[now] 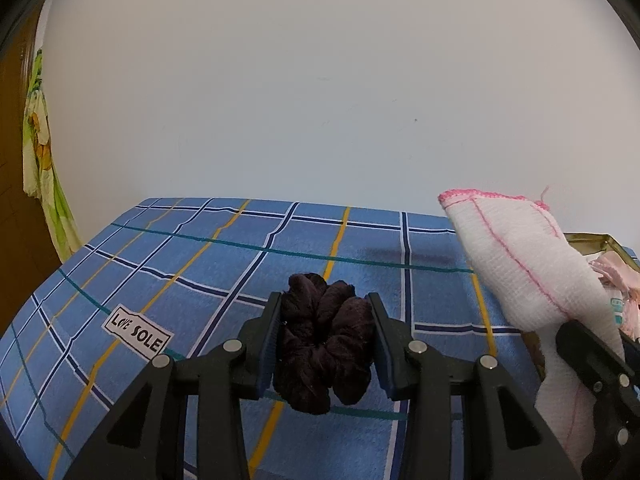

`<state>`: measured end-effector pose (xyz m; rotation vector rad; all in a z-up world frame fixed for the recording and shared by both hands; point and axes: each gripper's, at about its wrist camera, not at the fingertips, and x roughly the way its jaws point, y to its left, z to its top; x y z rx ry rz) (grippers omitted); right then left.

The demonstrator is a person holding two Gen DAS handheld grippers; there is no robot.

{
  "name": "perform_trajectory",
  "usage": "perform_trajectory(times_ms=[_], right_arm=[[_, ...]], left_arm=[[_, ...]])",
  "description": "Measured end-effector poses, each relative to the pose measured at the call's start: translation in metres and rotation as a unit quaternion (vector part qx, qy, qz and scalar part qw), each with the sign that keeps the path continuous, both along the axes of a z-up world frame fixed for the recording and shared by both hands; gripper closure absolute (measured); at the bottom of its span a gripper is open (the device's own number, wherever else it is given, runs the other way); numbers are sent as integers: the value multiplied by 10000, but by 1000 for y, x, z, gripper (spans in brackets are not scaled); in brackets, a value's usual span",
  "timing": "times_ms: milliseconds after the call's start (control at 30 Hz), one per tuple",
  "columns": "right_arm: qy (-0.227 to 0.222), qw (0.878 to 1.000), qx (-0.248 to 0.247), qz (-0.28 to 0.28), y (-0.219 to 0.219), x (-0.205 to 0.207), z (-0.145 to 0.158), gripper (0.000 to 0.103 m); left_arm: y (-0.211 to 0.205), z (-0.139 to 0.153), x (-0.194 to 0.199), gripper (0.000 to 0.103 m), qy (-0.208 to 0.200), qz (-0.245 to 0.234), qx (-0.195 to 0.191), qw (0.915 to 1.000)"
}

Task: Organize soft objects
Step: 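Lift the towel with the right tool while the left tool lifts the scrunchie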

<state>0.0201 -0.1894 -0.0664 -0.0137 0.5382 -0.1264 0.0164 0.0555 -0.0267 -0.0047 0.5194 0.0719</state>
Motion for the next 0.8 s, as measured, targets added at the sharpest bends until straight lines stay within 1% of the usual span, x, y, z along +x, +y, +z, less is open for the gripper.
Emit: perform_trajectory(times_ms=[167,333,467,800], right_arm=[[-166,9998,2,128,-1,-5,2,89],[-309,9990,-203,255,2,-19,2,89],[-352,9984,-338,272,0,-29,-2,89],[-495,9974,-380,363,-10,-51,2,89]], left_arm=[[2,0,-9,60,-2,10,-55,10000],[-1,2,-19,60,-61,-25,6,10000],[-1,3,-27,60,-98,-14,-44,9999],[-5,7,-45,60,-175,-120,-157,9997]])
